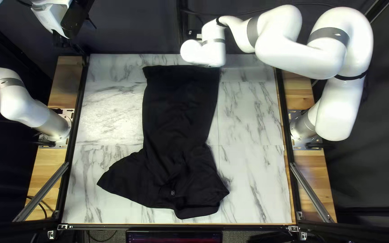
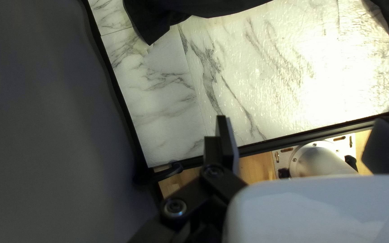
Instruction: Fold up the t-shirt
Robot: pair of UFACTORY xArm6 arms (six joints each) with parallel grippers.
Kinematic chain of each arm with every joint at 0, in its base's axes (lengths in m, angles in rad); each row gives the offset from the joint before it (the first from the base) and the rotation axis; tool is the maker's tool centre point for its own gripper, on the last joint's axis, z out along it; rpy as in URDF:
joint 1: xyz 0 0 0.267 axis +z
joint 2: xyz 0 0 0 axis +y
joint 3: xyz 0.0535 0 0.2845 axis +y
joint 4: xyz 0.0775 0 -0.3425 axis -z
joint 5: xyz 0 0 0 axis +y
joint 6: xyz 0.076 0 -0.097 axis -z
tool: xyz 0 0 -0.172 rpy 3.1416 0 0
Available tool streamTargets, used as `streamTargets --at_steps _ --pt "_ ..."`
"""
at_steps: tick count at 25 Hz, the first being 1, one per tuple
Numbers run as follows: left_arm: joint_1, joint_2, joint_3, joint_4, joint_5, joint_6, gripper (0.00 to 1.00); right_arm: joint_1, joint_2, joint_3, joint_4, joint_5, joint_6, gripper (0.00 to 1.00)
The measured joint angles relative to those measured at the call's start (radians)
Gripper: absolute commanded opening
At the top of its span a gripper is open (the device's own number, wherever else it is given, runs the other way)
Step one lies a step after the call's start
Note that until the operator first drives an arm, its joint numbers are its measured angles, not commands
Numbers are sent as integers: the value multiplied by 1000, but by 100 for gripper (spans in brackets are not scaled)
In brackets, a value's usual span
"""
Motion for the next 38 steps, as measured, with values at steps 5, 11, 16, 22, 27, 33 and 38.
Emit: streamTargets --at_steps 5,11,16,22,27,33,38 --pt "0 0 0 0 0 0 100 8 -26 12 -6 1 8 0" --pt "0 0 0 0 0 0 100 21 -63 19 -7 15 12 0" --pt "0 0 0 0 0 0 100 28 -93 21 -4 35 12 0" --pt "0 0 0 0 0 0 100 23 -90 -12 0 52 6 0" --pt "0 0 0 0 0 0 100 25 -73 -68 14 84 -6 0" --pt "0 0 0 0 0 0 100 36 -41 -149 32 126 -11 0" --pt "0 0 0 0 0 0 100 46 -29 -177 40 138 -3 0"
